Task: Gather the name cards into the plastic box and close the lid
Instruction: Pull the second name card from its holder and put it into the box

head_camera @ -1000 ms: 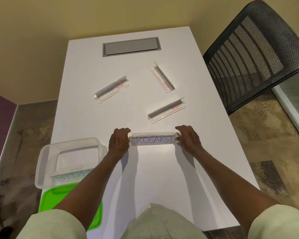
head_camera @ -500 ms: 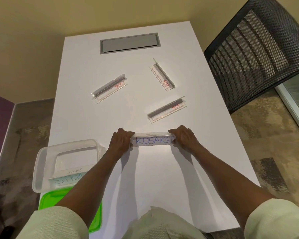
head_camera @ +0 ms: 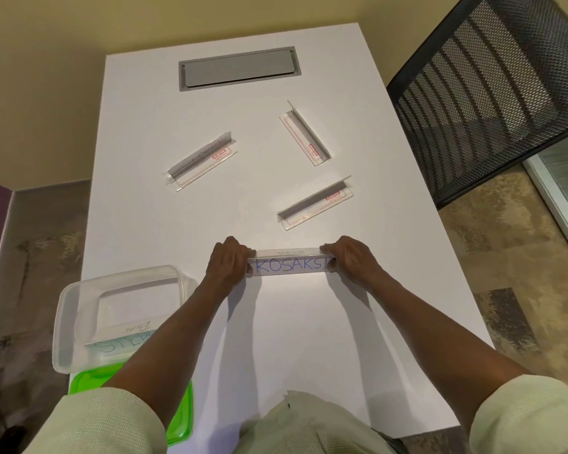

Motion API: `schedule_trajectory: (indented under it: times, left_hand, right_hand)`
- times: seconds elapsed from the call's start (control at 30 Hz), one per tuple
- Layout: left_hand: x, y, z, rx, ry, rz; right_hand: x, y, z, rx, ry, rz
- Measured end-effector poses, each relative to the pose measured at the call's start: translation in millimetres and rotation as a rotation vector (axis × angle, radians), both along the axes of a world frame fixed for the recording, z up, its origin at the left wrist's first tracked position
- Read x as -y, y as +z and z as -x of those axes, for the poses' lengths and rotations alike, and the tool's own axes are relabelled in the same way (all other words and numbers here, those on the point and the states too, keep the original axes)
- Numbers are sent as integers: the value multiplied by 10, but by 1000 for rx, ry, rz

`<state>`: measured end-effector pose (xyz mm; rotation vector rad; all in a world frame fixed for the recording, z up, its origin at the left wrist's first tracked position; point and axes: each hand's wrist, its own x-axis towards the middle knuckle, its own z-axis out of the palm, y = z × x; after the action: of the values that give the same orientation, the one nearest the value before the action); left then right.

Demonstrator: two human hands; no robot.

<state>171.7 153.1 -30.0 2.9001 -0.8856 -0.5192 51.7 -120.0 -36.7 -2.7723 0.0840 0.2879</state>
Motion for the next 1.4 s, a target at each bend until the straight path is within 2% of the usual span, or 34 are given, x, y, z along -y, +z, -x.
schedule_trajectory:
  times: [0.13,0.2,0.27,0.43,0.63,0.73,1.03,1.2,1.4]
  left_hand:
    - [19,103,16,-13,26,137]
    - [22,155,-11,-33,107,172]
    - [2,167,-29,-83,106,87]
    - [-96,213,-90,-120,51,49]
    - [-162,490,-187,-219,144,97]
    - [-189,679,-203,-245,142,78]
    - [-373,1191,-209,-137,113,86]
    - [-525,1366,-189,-76,98,78]
    - [-802,1510,-171,-91,162,67]
  right_hand:
    - [8,37,-1,21,48,0]
    - [14,49,-7,32,63,-7]
    - [-2,89,-63,-41,15,-18]
    - [-38,263,-229,-222,-39,-23]
    - [-80,637,-358,-323,-44,-82]
    - [-115,828,-382,-299,-24,-61]
    - [-312,1423,-421,-212,37,10]
    - [-465,1613,-415,-161,32,30]
    - [-742,1746,-437,-160,73,17]
